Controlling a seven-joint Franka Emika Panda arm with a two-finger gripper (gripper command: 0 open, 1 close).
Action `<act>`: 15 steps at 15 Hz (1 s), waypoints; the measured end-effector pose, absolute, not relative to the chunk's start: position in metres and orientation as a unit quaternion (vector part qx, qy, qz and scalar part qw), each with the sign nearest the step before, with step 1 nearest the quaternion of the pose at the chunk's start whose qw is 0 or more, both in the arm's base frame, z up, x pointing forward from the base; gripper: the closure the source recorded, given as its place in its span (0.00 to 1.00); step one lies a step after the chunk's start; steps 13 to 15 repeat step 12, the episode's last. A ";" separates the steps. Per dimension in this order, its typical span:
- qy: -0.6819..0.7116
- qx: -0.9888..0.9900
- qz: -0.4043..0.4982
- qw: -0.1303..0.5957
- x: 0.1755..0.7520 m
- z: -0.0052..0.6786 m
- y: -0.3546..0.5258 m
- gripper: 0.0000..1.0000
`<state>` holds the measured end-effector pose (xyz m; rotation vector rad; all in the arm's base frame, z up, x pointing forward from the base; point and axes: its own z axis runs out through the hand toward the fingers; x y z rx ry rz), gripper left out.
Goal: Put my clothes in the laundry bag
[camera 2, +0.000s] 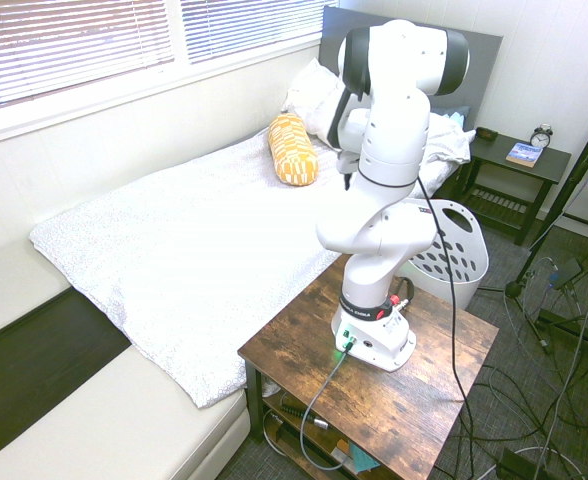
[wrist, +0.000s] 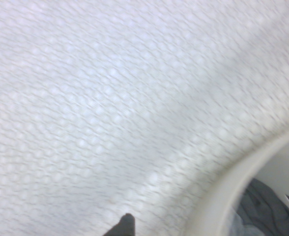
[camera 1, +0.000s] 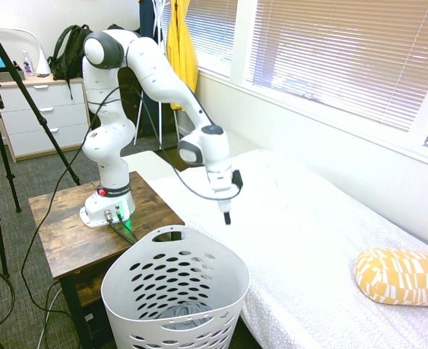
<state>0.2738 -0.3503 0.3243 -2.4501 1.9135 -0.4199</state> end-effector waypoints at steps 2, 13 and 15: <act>0.586 -0.798 -0.139 -0.002 0.325 0.366 -0.283 0.00; 0.428 -0.895 -0.123 0.037 0.540 0.370 0.023 0.00; 0.428 -0.895 -0.123 0.037 0.540 0.370 0.023 0.00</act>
